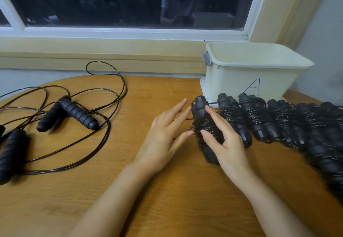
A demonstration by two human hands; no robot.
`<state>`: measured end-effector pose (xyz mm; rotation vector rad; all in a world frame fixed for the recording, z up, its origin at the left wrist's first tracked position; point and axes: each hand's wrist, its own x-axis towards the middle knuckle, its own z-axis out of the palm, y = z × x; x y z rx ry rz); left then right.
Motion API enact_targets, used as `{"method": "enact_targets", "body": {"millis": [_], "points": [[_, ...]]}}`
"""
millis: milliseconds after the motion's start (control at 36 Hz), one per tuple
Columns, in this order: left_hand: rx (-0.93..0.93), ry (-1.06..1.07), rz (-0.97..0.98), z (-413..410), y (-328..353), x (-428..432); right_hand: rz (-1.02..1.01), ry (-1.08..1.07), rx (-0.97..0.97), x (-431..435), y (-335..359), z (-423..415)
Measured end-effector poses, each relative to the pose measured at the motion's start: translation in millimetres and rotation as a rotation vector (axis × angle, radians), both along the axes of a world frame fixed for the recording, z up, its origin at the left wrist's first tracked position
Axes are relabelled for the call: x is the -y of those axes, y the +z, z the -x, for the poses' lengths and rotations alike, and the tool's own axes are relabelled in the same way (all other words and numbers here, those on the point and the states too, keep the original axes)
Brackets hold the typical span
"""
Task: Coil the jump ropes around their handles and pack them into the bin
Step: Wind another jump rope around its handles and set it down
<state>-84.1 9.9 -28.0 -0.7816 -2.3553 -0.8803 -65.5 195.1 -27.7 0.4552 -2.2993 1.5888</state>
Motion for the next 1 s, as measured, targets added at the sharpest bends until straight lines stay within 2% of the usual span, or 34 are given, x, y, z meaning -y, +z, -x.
{"method": "enact_targets", "body": {"millis": [56,111,250,361,417,667,750,917,1000], "points": [[-0.103,0.080,0.041,3,-3,2,0.002,0.000,0.004,1,0,0],[-0.075,0.113,0.004,2,-2,2,0.006,0.000,0.015,2,-1,0],[0.290,0.125,-0.316,-2,2,-1,0.059,0.046,0.083,1,0,-1],[0.569,0.053,-0.656,-1,8,-3,0.186,0.157,0.162,2,2,-3],[0.676,-0.001,-0.763,-1,12,-2,0.214,0.182,0.172,3,4,-4],[0.859,-0.133,-0.844,3,16,5,0.301,0.285,0.210,6,9,-9],[0.936,-0.184,-0.944,1,16,2,0.327,0.308,0.229,5,10,-10],[0.980,-0.138,-1.050,-3,19,-1,0.134,0.265,0.197,2,10,-7],[0.939,-0.059,-1.060,-4,22,-2,-0.011,0.150,0.089,1,8,-4]]}}
